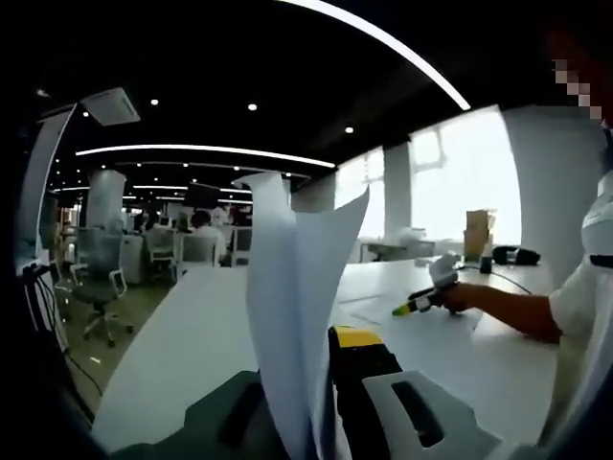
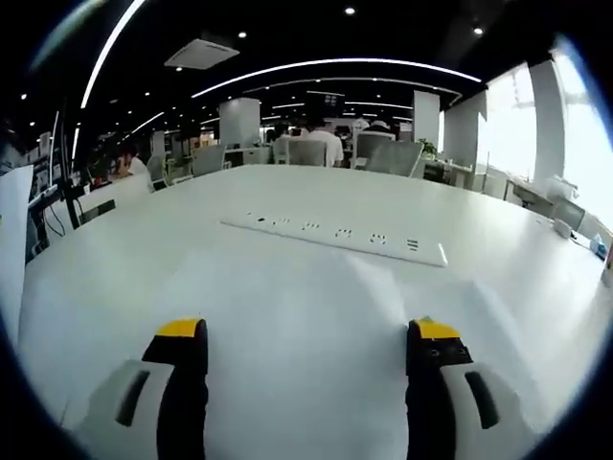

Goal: Organize the stack of printing papers by aligning and flattening the scattered papers on the table

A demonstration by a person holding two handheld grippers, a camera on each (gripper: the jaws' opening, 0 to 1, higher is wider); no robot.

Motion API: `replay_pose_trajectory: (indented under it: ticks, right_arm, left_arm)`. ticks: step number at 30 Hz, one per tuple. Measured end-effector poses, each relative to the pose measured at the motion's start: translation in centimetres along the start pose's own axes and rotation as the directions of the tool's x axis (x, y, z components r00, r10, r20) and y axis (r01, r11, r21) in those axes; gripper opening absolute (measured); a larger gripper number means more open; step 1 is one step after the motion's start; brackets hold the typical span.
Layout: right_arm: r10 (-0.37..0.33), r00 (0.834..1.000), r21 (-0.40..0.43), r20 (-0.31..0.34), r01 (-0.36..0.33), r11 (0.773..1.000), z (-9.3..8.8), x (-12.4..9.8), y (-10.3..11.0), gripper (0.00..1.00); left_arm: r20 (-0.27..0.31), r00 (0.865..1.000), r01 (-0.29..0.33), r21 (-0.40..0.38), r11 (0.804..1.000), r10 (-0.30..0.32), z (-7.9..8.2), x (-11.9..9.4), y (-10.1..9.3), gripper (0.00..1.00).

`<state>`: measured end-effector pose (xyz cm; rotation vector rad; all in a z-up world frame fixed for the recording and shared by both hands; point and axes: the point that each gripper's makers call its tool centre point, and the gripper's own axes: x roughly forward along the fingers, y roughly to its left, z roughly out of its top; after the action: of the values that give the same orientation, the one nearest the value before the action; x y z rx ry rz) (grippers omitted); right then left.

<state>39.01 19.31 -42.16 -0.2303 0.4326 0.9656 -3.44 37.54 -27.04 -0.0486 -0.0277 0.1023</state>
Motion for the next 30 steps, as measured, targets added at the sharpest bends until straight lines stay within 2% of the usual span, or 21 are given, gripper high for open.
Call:
replay_pose_trajectory:
  ticks: [6,8,17,30]
  right_arm:
    - [-0.001,1.0,0.001,0.008,0.001,1.0,0.0,0.0,0.0,0.76]
    - [0.002,1.0,0.001,0.007,-0.002,1.0,0.0,-0.1,0.0,0.69]
    - [0.002,1.0,0.002,0.03,-0.002,1.0,0.2,-0.2,-0.2,0.63]
    - [0.007,1.0,0.003,0.002,-0.007,1.0,0.1,-0.4,-0.3,0.56]
  left_arm:
    - [0.006,1.0,-0.002,0.009,1.0,0.002,0.3,0.0,-0.1,0.06]
    - [0.007,1.0,-0.001,0.011,1.0,0.001,0.4,-0.1,-0.2,0.06]
    - [0.014,1.0,0.006,0.023,1.0,-0.006,0.8,0.2,-0.6,0.06]
    - [0.017,1.0,0.002,0.035,0.999,-0.003,1.2,0.0,-0.7,0.06]
